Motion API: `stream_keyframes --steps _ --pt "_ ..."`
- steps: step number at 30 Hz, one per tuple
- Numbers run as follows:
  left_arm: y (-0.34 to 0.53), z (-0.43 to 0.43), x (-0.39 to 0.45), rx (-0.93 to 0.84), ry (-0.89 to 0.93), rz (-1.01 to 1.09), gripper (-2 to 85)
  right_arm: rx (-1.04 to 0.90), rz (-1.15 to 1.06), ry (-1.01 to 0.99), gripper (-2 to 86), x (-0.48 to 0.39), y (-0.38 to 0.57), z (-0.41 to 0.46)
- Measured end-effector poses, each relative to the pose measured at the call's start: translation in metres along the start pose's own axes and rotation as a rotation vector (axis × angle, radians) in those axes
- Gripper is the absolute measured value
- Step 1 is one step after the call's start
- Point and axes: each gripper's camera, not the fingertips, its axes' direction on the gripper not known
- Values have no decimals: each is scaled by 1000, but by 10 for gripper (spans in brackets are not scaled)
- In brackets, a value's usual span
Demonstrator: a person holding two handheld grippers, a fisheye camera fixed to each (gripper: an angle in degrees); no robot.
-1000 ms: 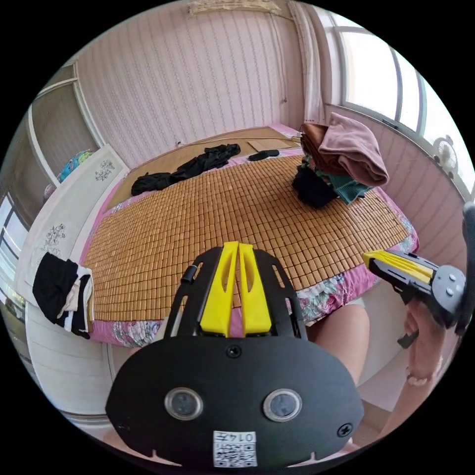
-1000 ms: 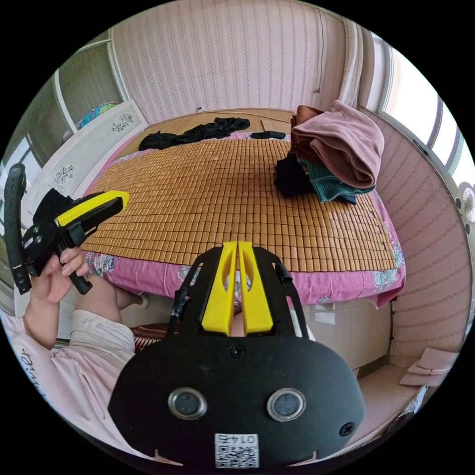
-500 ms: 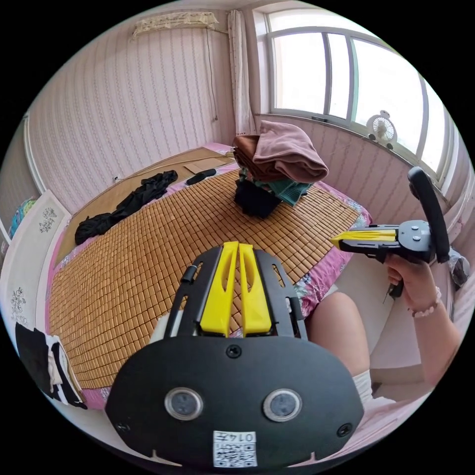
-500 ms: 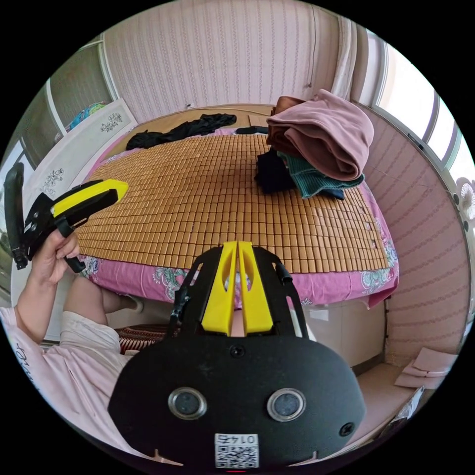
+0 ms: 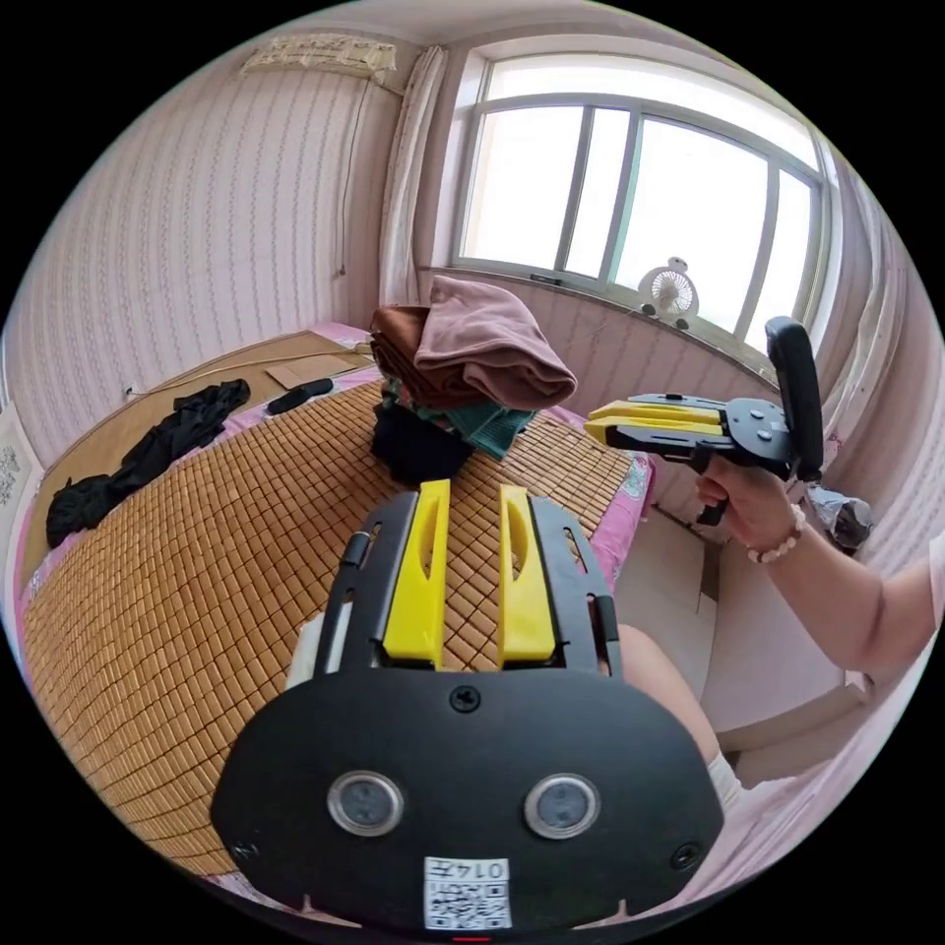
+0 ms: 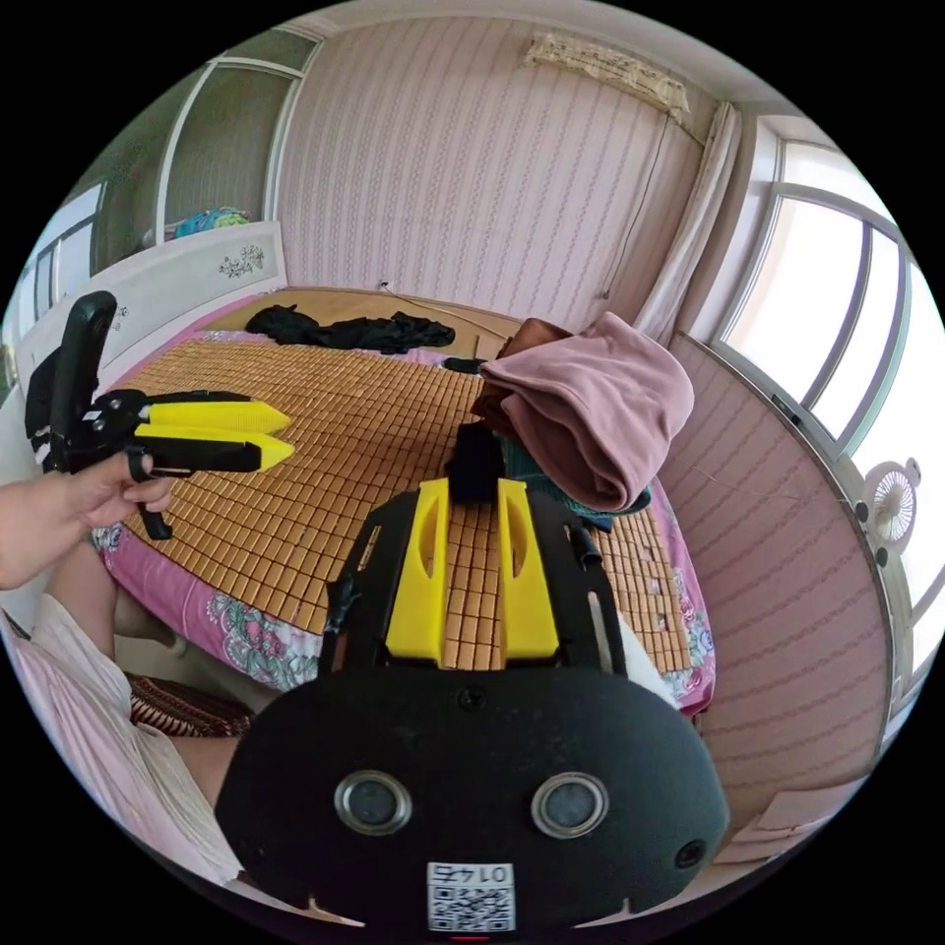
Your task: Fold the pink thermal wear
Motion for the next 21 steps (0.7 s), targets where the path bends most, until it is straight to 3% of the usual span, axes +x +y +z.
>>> stream_keyframes --steps 4,12,15,19,21 --pt "-33 30 -22 6 67 -3 133 -12 2 14 186 41 -40 22" --pt "-115 89 -54 -18 86 -8 134 -81 -117 43 185 69 -125 93" --pt "-136 106 -45 -30 83 21 134 -151 -147 19 166 74 -145 123" --pt "-155 129 -31 -82 59 41 130 -194 -196 126 57 91 -146 144" --pt "-161 133 -29 -99 62 19 120 -173 -184 87 31 105 -144 132"
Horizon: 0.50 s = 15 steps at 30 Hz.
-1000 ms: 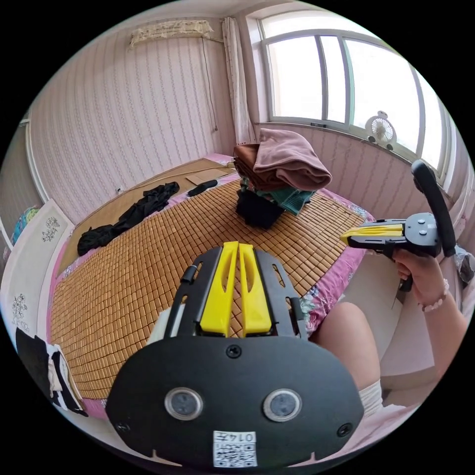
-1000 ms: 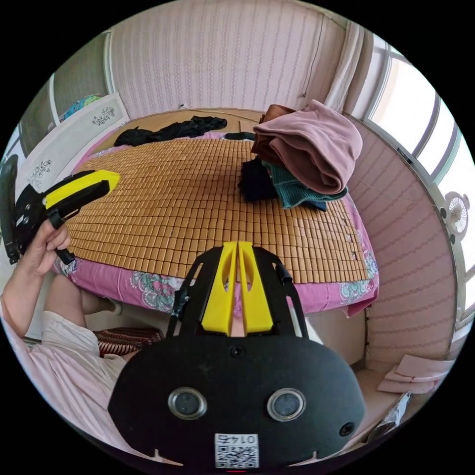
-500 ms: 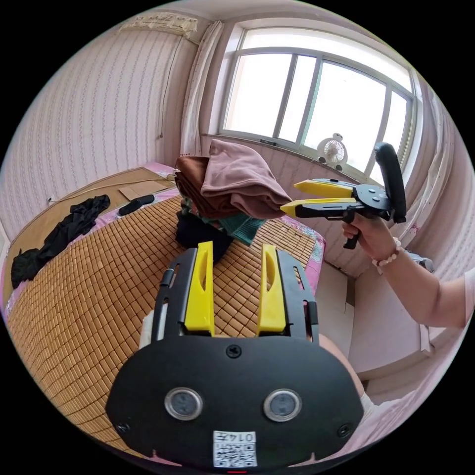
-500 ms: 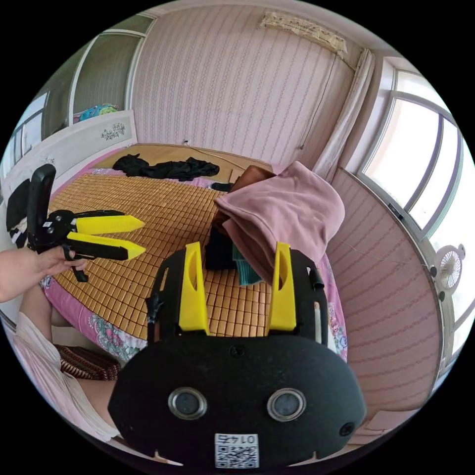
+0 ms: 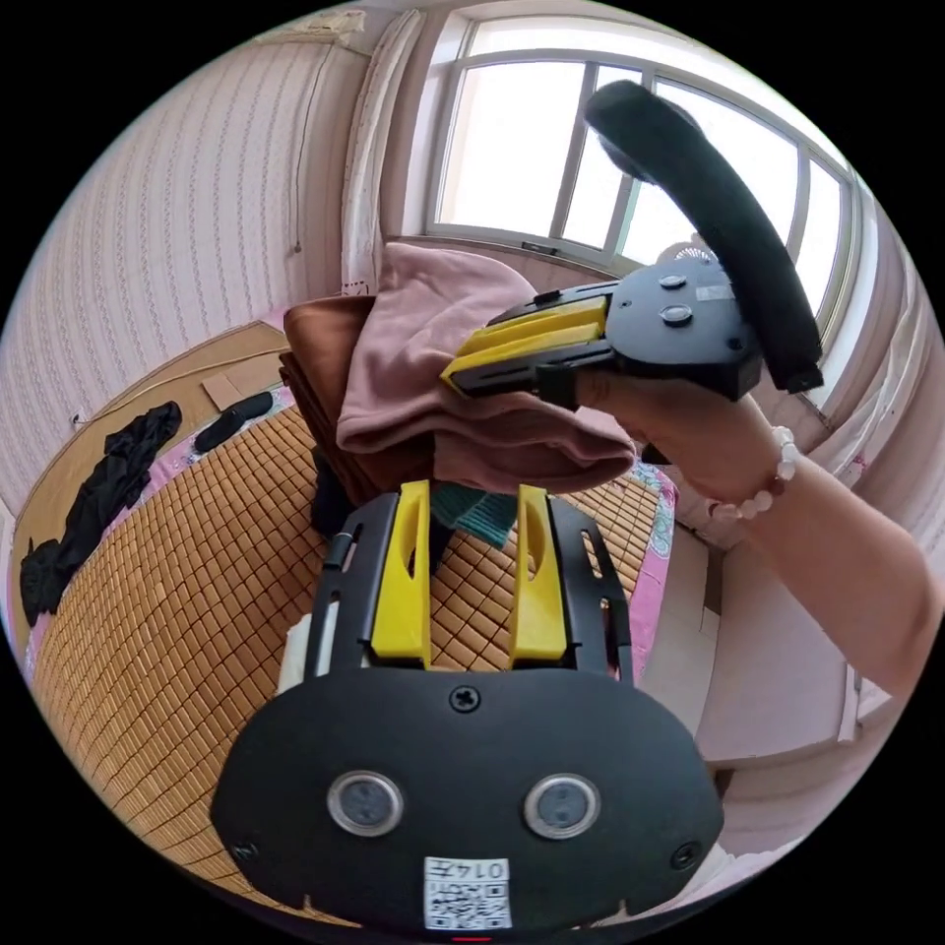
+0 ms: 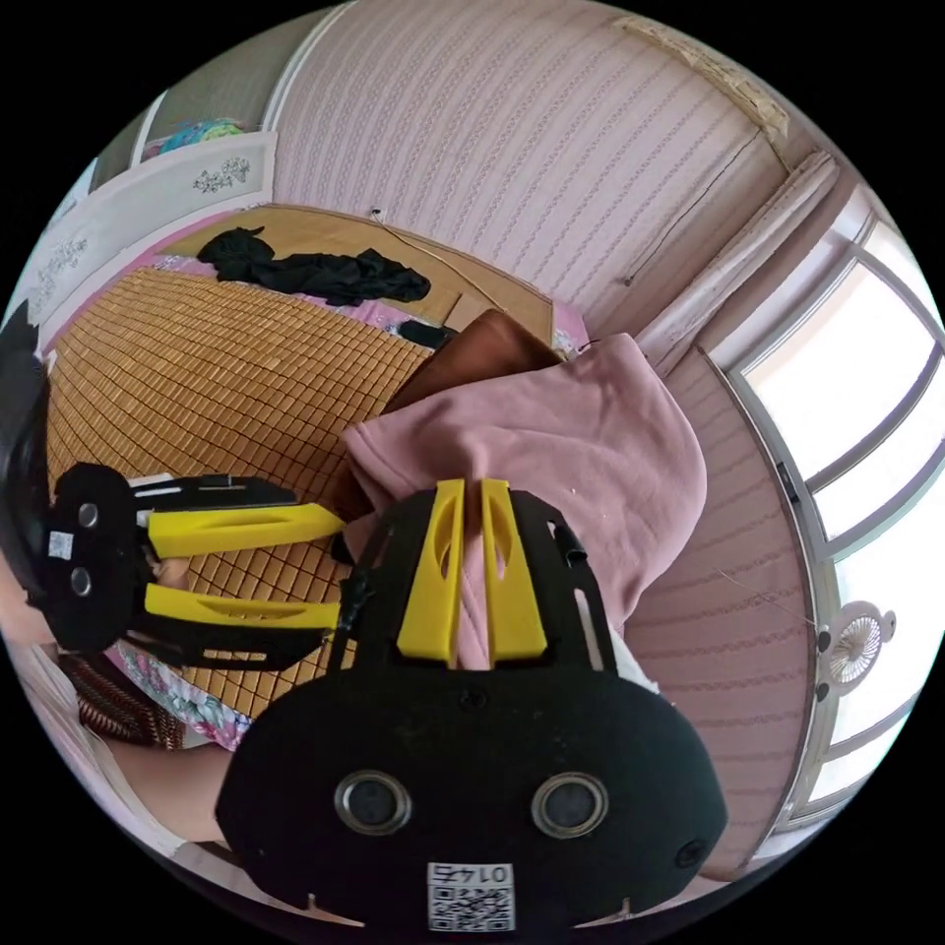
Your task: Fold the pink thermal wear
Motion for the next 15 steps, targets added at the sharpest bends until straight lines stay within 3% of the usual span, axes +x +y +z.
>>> stream_keyframes --steps 4,9,15 --pt "-14 -17 -3 75 -38 -10 78 100 95 -82 12 48 32 -36" --pt "-37 -33 -13 -5 -26 -11 14 259 258 -201 7 110 84 -83" --pt "-46 -145 -25 157 94 -25 -3 394 400 -174 5 176 158 -152"
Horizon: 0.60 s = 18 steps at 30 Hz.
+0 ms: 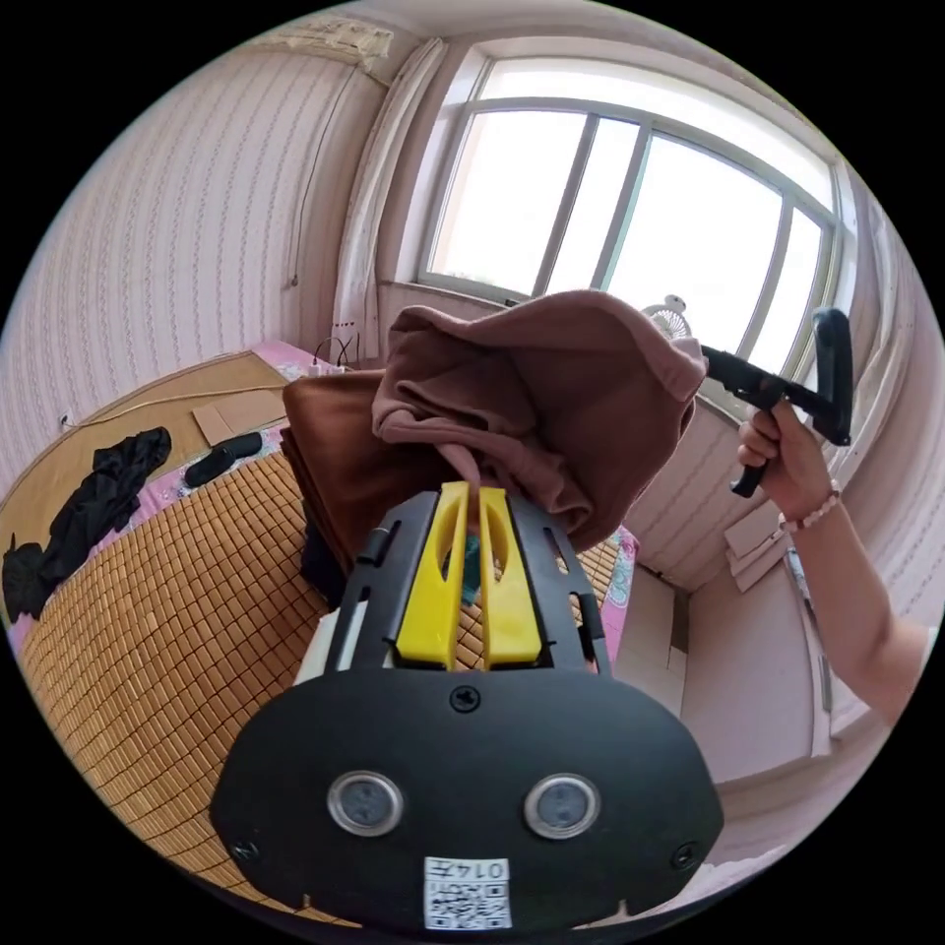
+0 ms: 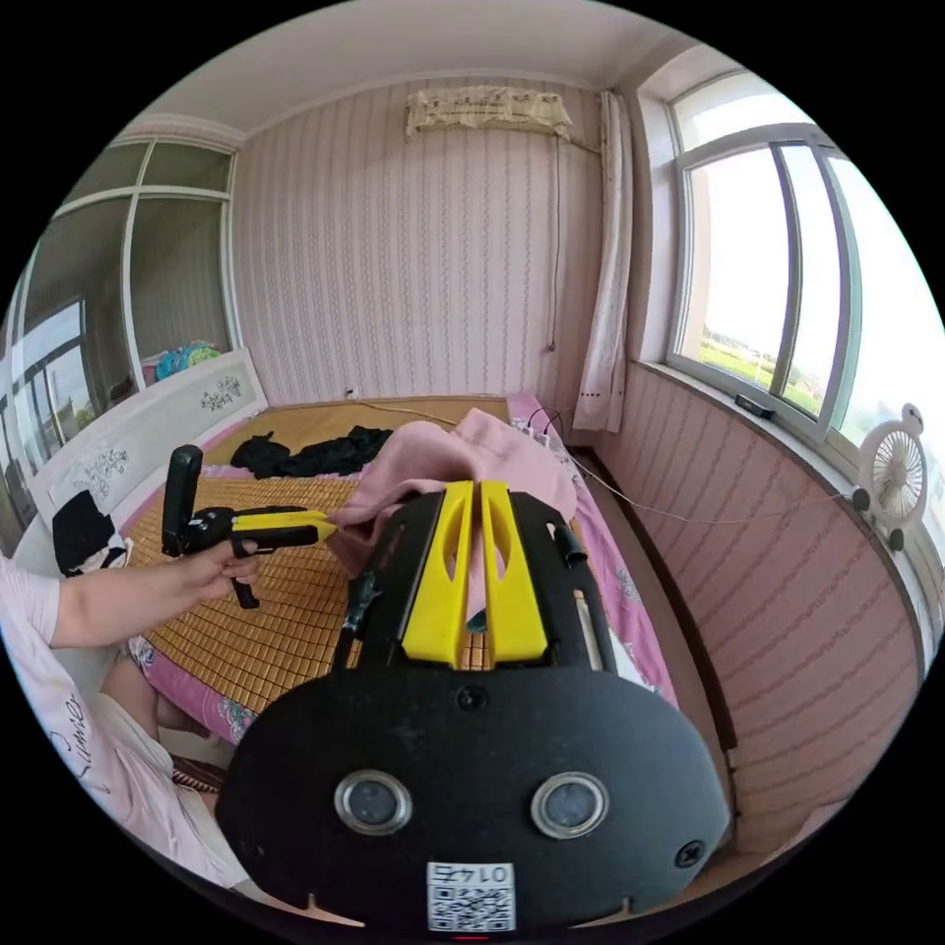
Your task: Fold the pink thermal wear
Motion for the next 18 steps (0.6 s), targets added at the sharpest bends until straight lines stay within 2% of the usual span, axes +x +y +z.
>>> stream_keyframes --steps 5,9,13,18 --pt "-24 -131 16 183 -13 37 -6 200 88 -203 4 12 3 -89" --pt "-26 -271 22 338 34 27 -7 309 12 -340 4 -24 0 -141" --pt "31 -441 15 515 49 34 -7 358 -81 -532 3 -79 16 -180" --pt "146 -620 -15 562 -10 -109 -7 314 -79 -714 3 -125 73 -164"
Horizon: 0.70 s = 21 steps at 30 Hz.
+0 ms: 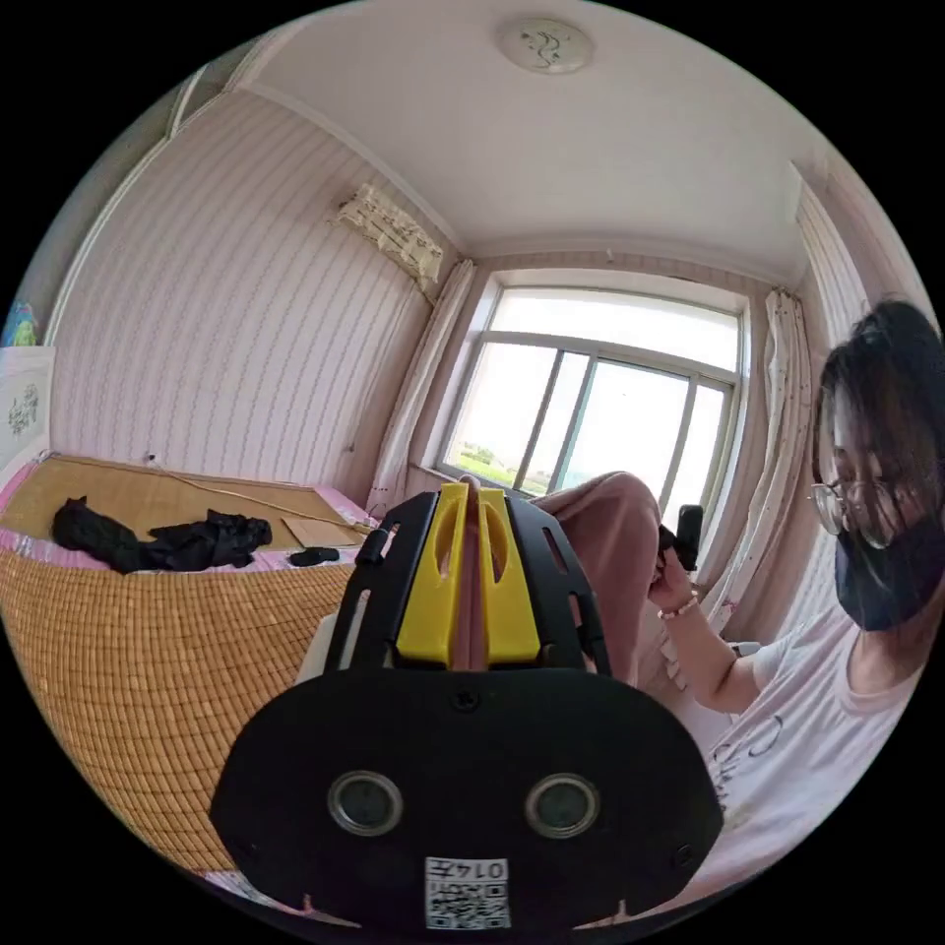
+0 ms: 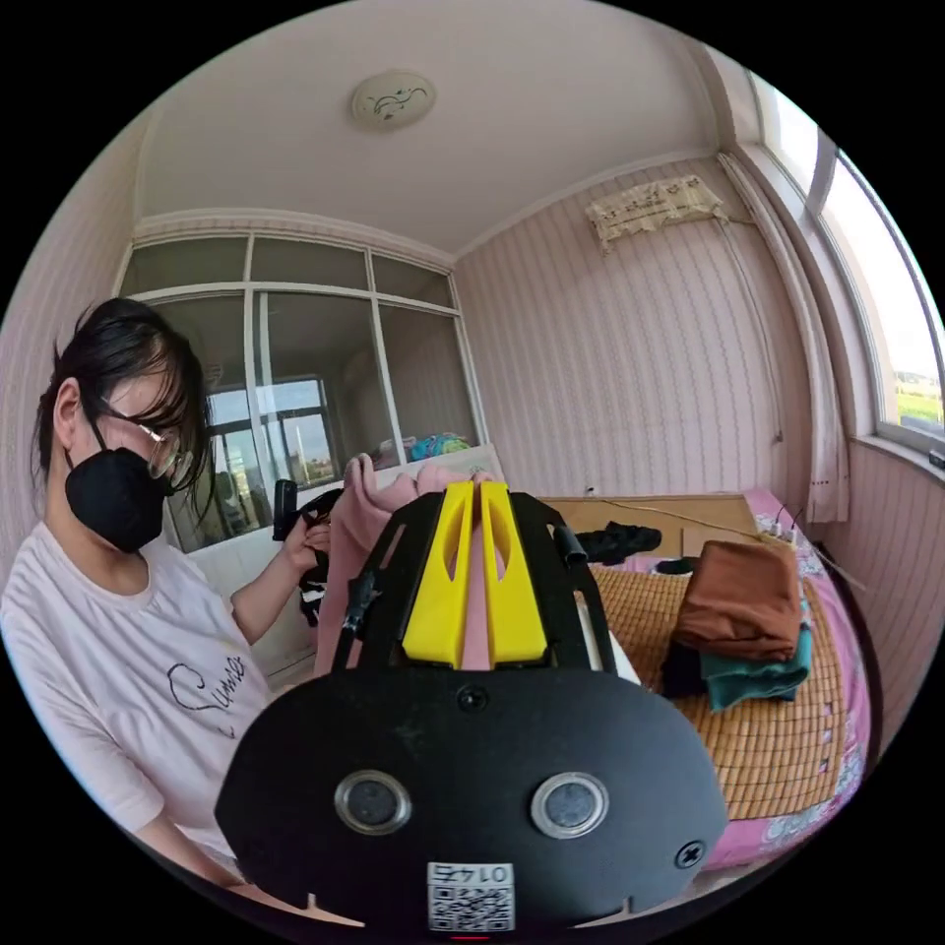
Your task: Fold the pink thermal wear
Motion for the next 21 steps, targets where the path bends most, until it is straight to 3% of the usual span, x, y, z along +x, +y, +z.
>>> stream_keyframes --steps 5,8,11,15,21 --pt "29 -158 -4 61 -197 -116 -8 -22 299 -139 3 12 106 45" --pt "37 -222 12 105 -264 -112 -8 -50 356 -192 3 4 137 63" --pt "29 -258 22 18 -402 -46 -8 -44 348 -184 3 -6 144 73" --pt "11 -296 14 22 -361 -97 -9 2 331 -233 3 -9 134 76" --pt "-37 -353 45 162 -302 10 -10 87 186 -356 4 -45 103 66"
